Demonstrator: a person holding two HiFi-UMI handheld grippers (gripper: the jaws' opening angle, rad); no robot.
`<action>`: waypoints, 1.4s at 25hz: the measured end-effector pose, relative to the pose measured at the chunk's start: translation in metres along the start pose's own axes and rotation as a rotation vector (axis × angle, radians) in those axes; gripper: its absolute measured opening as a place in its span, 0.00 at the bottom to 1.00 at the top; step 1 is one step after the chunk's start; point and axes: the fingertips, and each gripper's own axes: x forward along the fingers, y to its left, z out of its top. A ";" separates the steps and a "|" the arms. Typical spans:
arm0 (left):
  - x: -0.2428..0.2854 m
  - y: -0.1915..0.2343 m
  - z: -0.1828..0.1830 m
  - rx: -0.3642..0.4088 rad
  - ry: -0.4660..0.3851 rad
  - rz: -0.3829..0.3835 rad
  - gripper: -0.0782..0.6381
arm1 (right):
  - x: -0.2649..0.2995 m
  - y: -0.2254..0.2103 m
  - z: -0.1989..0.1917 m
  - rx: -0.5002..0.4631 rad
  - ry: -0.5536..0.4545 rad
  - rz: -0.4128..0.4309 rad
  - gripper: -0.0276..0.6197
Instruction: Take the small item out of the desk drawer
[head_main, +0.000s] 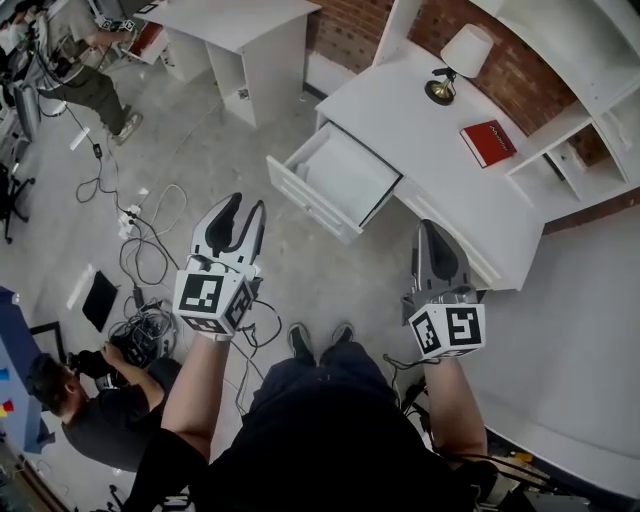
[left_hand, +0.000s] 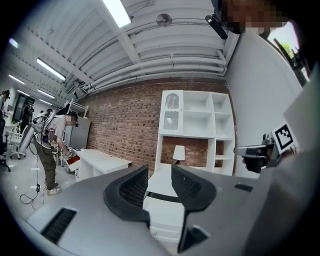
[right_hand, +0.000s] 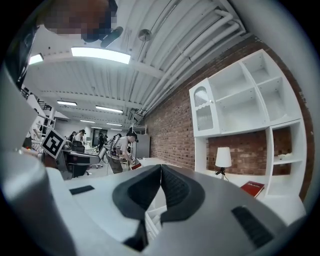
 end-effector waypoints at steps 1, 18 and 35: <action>0.004 0.001 -0.001 0.001 0.005 0.003 0.31 | 0.006 -0.002 -0.002 0.007 -0.001 0.006 0.04; 0.121 0.065 0.006 -0.008 0.037 0.216 0.31 | 0.205 -0.059 -0.030 0.084 0.049 0.242 0.04; 0.171 0.115 -0.027 -0.047 0.114 0.386 0.31 | 0.340 -0.062 -0.140 0.127 0.283 0.463 0.08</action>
